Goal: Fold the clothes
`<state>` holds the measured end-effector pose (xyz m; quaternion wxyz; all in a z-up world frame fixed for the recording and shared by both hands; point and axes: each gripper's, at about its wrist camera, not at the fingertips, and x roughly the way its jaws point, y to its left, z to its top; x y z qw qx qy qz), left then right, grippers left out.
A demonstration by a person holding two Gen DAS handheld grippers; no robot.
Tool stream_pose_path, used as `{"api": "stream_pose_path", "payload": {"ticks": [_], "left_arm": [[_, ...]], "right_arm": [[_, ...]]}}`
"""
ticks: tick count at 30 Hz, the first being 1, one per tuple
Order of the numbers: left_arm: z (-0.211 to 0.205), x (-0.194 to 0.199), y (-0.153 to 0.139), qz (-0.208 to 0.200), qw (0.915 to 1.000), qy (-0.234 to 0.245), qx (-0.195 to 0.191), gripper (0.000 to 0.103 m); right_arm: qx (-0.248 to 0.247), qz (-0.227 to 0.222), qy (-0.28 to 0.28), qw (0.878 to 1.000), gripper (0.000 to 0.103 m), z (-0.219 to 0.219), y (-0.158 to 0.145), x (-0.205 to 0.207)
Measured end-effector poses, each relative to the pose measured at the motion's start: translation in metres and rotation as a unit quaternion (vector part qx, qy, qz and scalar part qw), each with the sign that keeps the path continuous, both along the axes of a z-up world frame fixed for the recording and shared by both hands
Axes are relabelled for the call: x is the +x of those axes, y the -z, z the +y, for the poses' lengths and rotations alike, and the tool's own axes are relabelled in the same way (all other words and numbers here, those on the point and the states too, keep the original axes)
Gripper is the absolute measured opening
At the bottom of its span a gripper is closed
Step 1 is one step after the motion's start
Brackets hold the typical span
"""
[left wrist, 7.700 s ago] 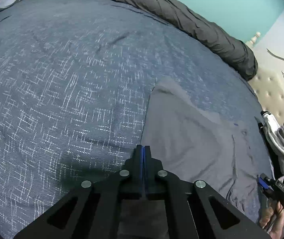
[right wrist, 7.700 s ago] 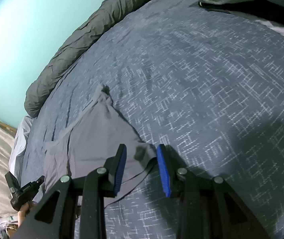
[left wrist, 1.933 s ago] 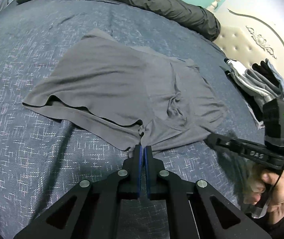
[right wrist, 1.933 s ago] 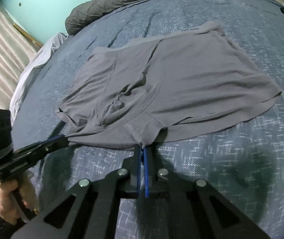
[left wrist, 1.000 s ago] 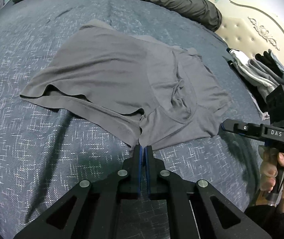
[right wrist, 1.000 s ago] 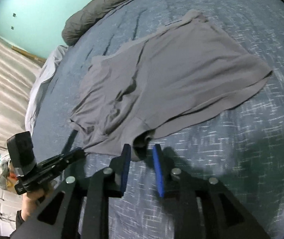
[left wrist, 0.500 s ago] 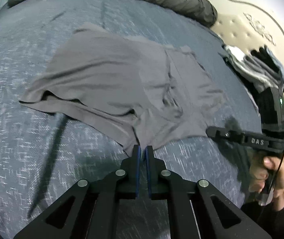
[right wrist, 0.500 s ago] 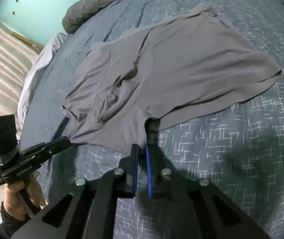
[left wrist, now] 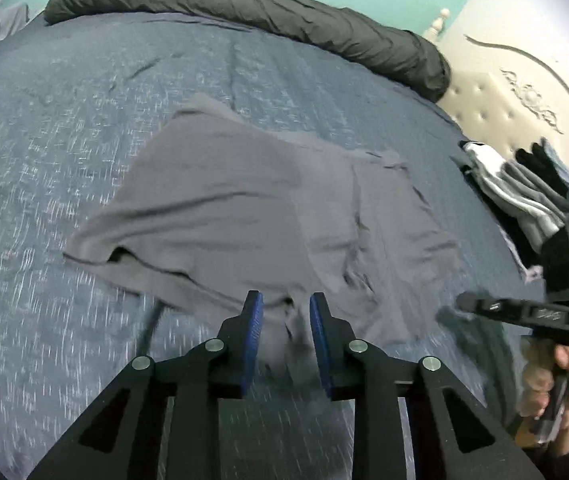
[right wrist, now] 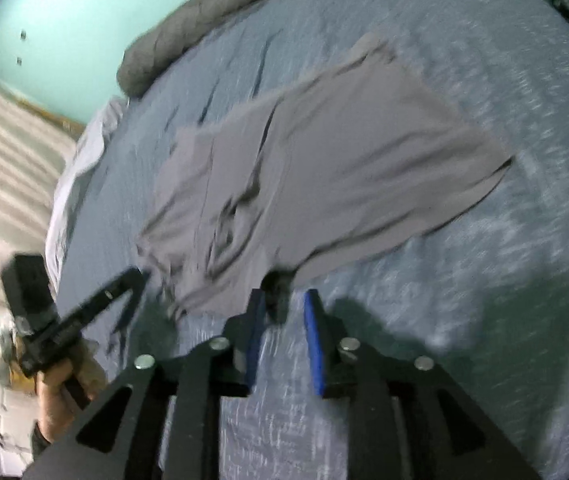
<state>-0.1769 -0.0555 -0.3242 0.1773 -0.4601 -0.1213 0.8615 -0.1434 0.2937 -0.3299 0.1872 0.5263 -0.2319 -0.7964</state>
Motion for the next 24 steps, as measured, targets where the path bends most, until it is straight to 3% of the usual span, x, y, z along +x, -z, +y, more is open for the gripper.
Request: {"api": "stream_pose_path", "payload": {"ticks": [2, 8, 17, 24], "left_arm": [[0.000, -0.012, 0.002, 0.003, 1.0000, -0.006, 0.001, 0.026], [-0.009, -0.048, 0.004, 0.009, 0.9996, -0.026, 0.002, 0.026], [-0.032, -0.085, 0.015, -0.001, 0.9980, -0.062, 0.007, 0.026], [-0.077, -0.073, 0.019, -0.009, 0.9924, -0.122, -0.006, 0.027]], "right_arm": [[-0.023, 0.010, 0.029, 0.999, 0.026, 0.017, -0.002, -0.005], [-0.015, 0.032, 0.070, 0.997, 0.029, 0.042, -0.002, -0.023], [-0.031, 0.016, 0.091, 0.995, 0.030, 0.048, 0.017, -0.040], [-0.038, 0.016, 0.095, 0.995, 0.032, 0.044, 0.020, -0.043]]}}
